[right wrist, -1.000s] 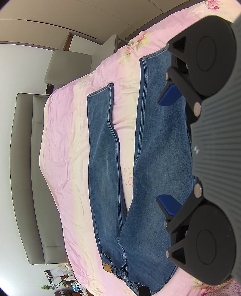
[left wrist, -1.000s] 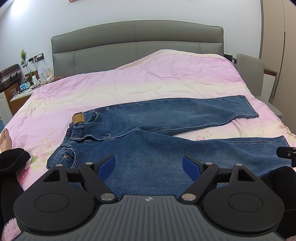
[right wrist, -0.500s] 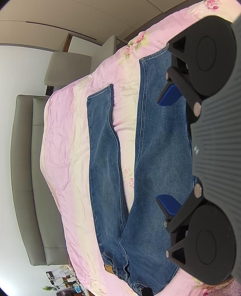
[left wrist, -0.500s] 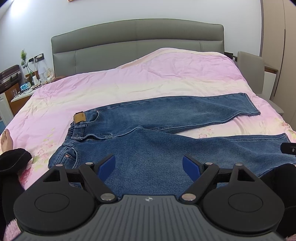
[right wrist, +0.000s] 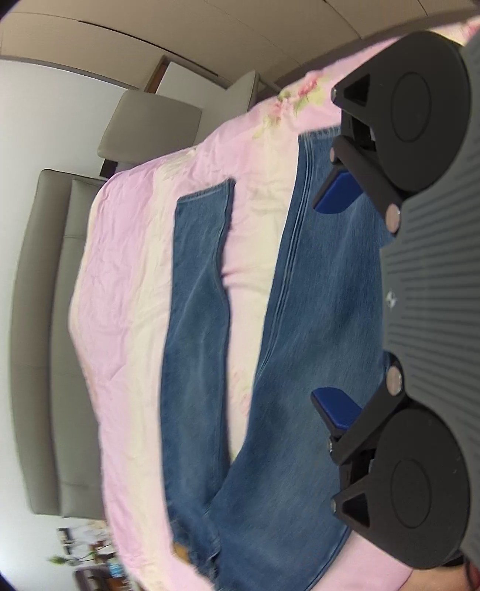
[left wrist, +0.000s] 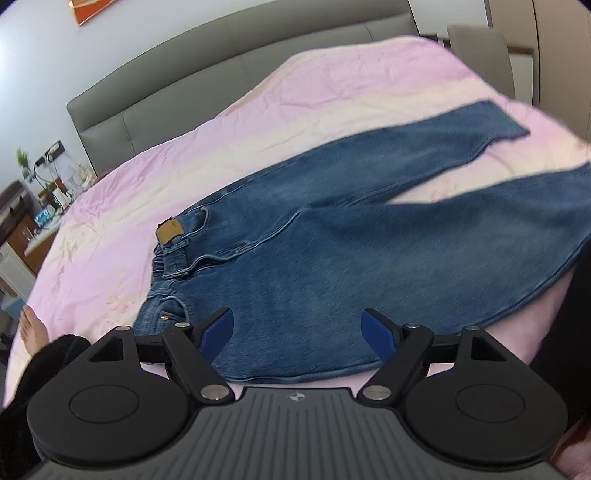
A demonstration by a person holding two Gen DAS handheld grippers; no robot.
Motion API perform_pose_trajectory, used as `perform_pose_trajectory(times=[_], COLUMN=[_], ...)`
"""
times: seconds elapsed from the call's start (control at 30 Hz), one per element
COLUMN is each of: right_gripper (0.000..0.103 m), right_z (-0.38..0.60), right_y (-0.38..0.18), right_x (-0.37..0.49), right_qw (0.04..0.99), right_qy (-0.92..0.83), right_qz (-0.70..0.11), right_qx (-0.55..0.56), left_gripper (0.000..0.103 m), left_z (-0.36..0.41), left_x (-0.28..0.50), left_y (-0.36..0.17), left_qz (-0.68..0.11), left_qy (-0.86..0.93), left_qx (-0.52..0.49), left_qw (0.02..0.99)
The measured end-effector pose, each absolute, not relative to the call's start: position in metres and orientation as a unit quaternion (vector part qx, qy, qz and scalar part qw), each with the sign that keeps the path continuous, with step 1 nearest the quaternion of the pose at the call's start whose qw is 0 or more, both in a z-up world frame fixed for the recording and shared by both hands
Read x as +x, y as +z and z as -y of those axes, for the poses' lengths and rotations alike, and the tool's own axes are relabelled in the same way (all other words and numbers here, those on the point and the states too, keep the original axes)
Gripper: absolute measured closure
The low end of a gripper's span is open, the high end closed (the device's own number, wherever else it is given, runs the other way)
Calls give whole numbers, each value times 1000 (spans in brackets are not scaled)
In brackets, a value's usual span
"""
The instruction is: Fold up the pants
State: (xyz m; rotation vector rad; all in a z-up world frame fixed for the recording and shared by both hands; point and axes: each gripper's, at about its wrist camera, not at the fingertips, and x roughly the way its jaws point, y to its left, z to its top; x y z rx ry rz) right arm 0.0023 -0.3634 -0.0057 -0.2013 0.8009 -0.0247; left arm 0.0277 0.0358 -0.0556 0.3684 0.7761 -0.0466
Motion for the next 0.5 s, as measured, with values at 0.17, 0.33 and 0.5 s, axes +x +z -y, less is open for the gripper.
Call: perform_pose_trajectory(times=[0.17, 0.33, 0.5], right_gripper=[28, 32, 32], right_z=[423, 474, 502], right_y=[-25, -45, -74], right_x=[25, 37, 37], right_qw=[894, 874, 840], right_qy=[-37, -46, -17], right_qz=[-438, -474, -521], right_qx=[-84, -99, -150], left_gripper=[11, 11, 11], left_z=[-45, -50, -53], left_x=[38, 44, 49], left_y=[-83, -114, -142], left_qz=[-396, -399, -408], left_qy=[-41, -51, -68], left_qx=[264, 353, 417], left_qw=[878, 845, 810])
